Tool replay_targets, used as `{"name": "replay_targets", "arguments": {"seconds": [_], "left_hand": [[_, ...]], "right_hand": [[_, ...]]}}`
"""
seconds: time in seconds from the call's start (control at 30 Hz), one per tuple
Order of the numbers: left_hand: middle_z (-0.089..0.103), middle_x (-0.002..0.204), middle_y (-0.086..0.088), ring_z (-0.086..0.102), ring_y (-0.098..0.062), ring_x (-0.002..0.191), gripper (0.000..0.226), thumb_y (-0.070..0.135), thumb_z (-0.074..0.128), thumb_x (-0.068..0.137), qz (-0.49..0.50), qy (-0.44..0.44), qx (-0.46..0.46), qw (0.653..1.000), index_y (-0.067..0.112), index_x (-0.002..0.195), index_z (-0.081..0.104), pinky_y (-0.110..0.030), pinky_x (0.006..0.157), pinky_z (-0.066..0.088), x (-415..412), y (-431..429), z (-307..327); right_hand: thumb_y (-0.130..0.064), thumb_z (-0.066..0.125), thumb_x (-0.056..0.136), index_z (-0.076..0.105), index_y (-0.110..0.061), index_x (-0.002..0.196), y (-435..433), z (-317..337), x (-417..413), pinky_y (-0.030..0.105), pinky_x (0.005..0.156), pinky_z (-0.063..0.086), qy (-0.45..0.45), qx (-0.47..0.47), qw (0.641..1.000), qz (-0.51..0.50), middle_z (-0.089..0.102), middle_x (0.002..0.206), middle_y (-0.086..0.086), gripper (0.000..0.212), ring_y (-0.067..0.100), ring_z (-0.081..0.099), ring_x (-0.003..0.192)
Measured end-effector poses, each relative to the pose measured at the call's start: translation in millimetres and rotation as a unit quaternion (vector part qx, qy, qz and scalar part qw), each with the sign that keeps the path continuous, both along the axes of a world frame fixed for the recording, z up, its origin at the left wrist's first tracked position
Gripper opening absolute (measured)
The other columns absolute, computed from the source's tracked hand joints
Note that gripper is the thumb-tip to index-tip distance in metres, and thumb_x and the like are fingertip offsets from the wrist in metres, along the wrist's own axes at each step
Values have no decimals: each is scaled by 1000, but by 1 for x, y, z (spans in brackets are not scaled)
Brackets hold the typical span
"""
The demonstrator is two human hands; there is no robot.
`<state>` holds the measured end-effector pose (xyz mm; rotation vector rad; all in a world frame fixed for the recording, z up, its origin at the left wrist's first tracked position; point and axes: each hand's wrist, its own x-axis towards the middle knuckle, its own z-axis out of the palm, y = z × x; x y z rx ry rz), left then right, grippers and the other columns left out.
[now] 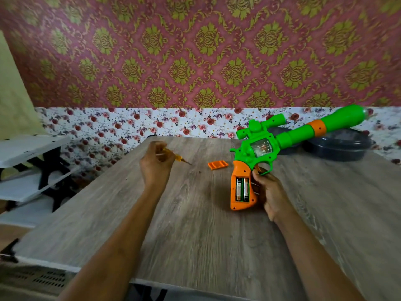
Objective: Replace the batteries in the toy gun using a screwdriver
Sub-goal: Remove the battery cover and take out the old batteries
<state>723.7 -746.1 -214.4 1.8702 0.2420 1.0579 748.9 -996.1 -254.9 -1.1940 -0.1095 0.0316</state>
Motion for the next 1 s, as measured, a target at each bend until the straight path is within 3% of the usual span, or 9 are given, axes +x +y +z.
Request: {"name": "replay_targets", "arguments": {"seconds": [0.1, 0.2, 0.27, 0.37, 0.43, 0.57, 0.73, 0.83, 1.0], "left_hand": [[65, 90, 4, 65, -8, 81, 29, 8, 71, 82, -81, -91, -80, 989, 13, 109, 60, -29, 79, 57, -16, -21, 17], [68, 92, 2, 67, -16, 88, 23, 17, 70, 84, -153, -144, -108, 972, 22, 105, 62, -42, 83, 57, -31, -49, 26], [67, 93, 7, 67, -15, 90, 18, 20, 62, 88, -199, -168, -66, 963, 26, 105, 55, -45, 81, 57, -42, -71, 26], [63, 103, 18, 67, 1, 87, 20, 21, 45, 94, -233, -179, 92, 951, 24, 114, 41, -29, 72, 58, -49, -98, 8], [64, 105, 11, 67, 0, 85, 25, 22, 41, 95, -241, -182, 144, 942, 24, 119, 36, -22, 69, 55, -51, -107, -6], [63, 106, -3, 67, -8, 86, 31, 15, 37, 97, -241, -216, 141, 936, 18, 127, 31, -22, 73, 57, -49, -106, -13], [64, 101, -2, 68, -12, 75, 26, 28, 38, 98, -230, -204, 171, 936, 21, 122, 32, -32, 61, 56, -49, -103, -15], [65, 103, -2, 69, -17, 76, 26, 33, 39, 98, -227, -185, 187, 938, 22, 120, 33, -38, 61, 56, -48, -105, -19], [64, 104, 0, 67, -9, 84, 21, 20, 41, 95, -243, -178, 199, 932, 22, 115, 34, -27, 68, 56, -47, -107, -21]], "right_hand": [[-12, 54, 88, 66, -16, 86, 0, 2, -2, 39, 83, 49, 2, -7, 1000, -5, 72, 73, -5, 12, 17, 64, 76], [-13, 51, 90, 63, -18, 87, 1, 4, -5, 35, 75, 48, -2, -22, 1000, 2, 69, 80, -1, 14, 18, 62, 77], [-14, 48, 92, 62, -18, 90, 1, 5, -7, 32, 71, 48, -5, -28, 1000, 9, 66, 86, 2, 14, 19, 61, 80], [-16, 47, 92, 61, -18, 92, 0, 6, -9, 29, 67, 49, -3, -30, 999, 21, 65, 86, 2, 14, 17, 62, 79], [-17, 48, 92, 62, -18, 94, 0, 4, -8, 30, 66, 50, 3, -32, 999, 18, 66, 87, 3, 15, 18, 62, 80], [-19, 50, 92, 64, -17, 96, 1, 3, -4, 38, 80, 50, 15, -39, 999, 8, 67, 93, 6, 15, 22, 63, 87], [-17, 49, 92, 63, -19, 92, 0, 2, -5, 33, 73, 50, 9, -36, 999, 11, 67, 89, 3, 14, 19, 62, 83], [-16, 48, 92, 62, -19, 90, 1, 2, -6, 34, 74, 50, 10, -34, 999, 8, 66, 88, 3, 15, 19, 62, 82], [-15, 49, 92, 62, -18, 89, 1, 1, -6, 36, 77, 50, 3, -31, 999, 4, 67, 88, 4, 14, 19, 62, 83]]}}
